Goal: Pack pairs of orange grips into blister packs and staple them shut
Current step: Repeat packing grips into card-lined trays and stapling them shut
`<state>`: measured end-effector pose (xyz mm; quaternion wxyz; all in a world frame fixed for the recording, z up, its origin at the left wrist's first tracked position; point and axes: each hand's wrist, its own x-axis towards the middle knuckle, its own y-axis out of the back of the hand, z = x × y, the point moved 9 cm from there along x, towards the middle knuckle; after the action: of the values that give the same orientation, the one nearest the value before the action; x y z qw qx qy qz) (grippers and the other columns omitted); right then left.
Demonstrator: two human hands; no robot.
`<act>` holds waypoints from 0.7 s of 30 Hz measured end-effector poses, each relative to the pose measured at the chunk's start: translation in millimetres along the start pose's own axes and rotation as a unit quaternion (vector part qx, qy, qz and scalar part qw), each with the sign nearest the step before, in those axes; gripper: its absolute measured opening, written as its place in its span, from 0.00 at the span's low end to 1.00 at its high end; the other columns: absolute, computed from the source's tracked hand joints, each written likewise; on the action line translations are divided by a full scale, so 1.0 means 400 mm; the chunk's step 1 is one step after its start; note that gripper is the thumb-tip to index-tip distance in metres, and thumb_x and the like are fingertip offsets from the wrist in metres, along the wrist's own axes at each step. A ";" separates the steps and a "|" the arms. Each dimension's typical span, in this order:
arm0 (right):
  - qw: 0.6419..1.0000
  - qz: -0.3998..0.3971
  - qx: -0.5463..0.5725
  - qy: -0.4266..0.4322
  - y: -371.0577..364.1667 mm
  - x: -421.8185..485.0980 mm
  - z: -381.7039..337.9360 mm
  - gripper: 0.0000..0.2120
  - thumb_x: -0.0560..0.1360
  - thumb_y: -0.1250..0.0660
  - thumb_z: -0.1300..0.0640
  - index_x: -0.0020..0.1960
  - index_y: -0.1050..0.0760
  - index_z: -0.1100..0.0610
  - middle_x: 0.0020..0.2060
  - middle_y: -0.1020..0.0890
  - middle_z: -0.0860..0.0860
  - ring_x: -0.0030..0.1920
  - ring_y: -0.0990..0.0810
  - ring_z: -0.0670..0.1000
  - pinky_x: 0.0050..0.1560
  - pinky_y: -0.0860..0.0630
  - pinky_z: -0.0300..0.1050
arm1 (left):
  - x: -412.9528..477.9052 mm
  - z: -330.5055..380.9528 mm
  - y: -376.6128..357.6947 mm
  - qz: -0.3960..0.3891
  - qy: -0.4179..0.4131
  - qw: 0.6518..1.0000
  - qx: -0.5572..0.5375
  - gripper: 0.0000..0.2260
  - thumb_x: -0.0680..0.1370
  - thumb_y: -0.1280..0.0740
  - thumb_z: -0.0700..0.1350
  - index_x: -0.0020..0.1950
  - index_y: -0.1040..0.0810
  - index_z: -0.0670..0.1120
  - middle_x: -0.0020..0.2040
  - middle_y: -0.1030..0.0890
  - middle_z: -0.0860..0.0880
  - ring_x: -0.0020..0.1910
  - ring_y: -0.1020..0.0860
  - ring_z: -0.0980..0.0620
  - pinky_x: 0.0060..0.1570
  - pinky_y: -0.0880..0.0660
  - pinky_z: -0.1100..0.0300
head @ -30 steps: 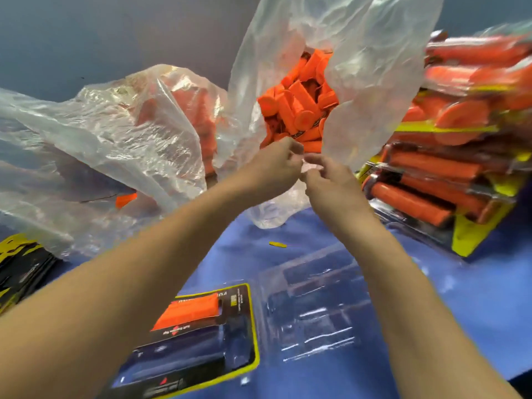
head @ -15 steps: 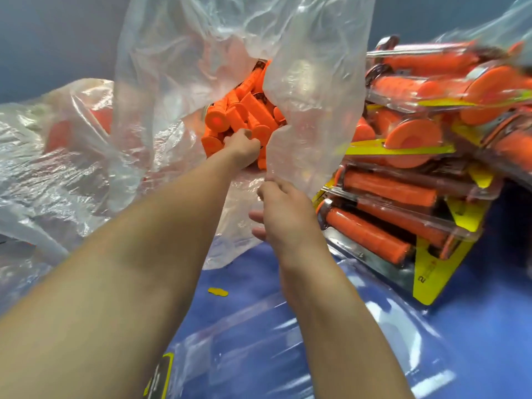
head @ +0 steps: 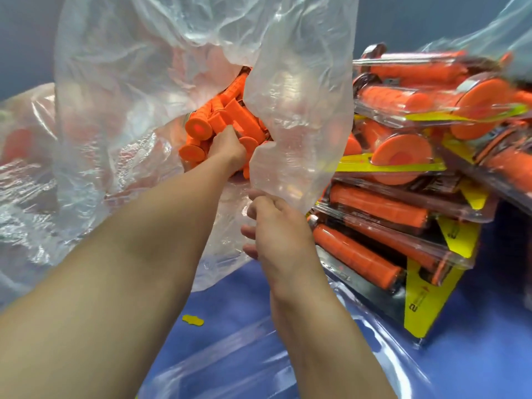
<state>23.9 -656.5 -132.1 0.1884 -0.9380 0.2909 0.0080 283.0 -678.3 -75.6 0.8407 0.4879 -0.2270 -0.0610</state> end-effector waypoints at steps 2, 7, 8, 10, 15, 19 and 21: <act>1.000 0.005 0.007 0.000 0.006 0.000 0.001 0.12 0.79 0.41 0.56 0.55 0.20 0.48 0.35 0.23 0.40 0.41 0.22 0.44 0.41 0.26 0.39 | -0.008 -0.002 0.026 0.026 -0.022 0.999 -0.007 0.11 0.80 0.38 0.45 0.62 0.28 0.45 0.61 0.22 0.42 0.60 0.24 0.40 0.54 0.29 0.50; 0.999 -0.007 0.044 -0.004 -0.026 -0.014 -0.006 0.11 0.79 0.40 0.57 0.51 0.20 0.48 0.39 0.22 0.42 0.46 0.22 0.47 0.52 0.23 0.46 | -0.109 -0.008 0.167 0.042 -0.044 0.992 -0.112 0.09 0.81 0.37 0.43 0.60 0.27 0.45 0.57 0.22 0.45 0.54 0.23 0.47 0.48 0.28 0.56; 0.999 -0.008 0.047 -0.003 -0.036 -0.021 -0.008 0.11 0.79 0.40 0.58 0.52 0.20 0.49 0.38 0.23 0.43 0.45 0.23 0.48 0.48 0.24 0.45 | -0.140 -0.016 0.204 0.034 -0.035 0.986 -0.160 0.08 0.81 0.36 0.43 0.59 0.27 0.45 0.57 0.22 0.45 0.52 0.22 0.48 0.48 0.24 0.54; 0.999 -0.003 0.049 0.001 -0.052 -0.035 -0.011 0.11 0.79 0.41 0.59 0.49 0.21 0.49 0.36 0.25 0.46 0.41 0.25 0.49 0.40 0.27 0.43 | -0.223 -0.029 0.283 0.003 -0.017 0.958 -0.286 0.06 0.81 0.35 0.42 0.56 0.27 0.43 0.53 0.21 0.44 0.45 0.18 0.49 0.43 0.18 0.54; 0.994 0.006 0.105 -0.015 -0.101 -0.083 -0.012 0.05 0.81 0.41 0.56 0.53 0.27 0.54 0.51 0.21 0.53 0.45 0.20 0.53 0.42 0.23 0.46 | -0.492 -0.092 0.480 -0.043 -0.032 0.904 -0.423 0.04 0.80 0.33 0.40 0.53 0.25 0.43 0.50 0.19 0.40 0.41 0.14 0.47 0.39 0.19 0.61; 0.983 -0.084 0.156 -0.039 -0.199 -0.147 0.003 0.07 0.80 0.37 0.49 0.53 0.24 0.52 0.49 0.19 0.54 0.42 0.16 0.53 0.38 0.18 0.47 | -0.705 -0.200 0.554 -0.101 0.008 0.852 -0.514 0.12 0.73 0.30 0.42 0.54 0.22 0.40 0.45 0.15 0.41 0.44 0.15 0.41 0.41 0.19 0.59; 0.979 -0.147 0.140 -0.033 -0.257 -0.185 0.013 0.07 0.79 0.34 0.51 0.51 0.20 0.52 0.41 0.16 0.51 0.38 0.16 0.50 0.34 0.19 0.45 | -0.784 -0.269 0.574 -0.102 0.044 0.831 -0.545 0.14 0.69 0.30 0.44 0.53 0.21 0.40 0.44 0.14 0.41 0.43 0.15 0.41 0.39 0.19 0.59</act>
<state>19.5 -536.3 -91.9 0.3266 -0.9340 0.1414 -0.0302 24.2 -372.8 -27.0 0.9682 -0.0264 -0.0688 -0.2391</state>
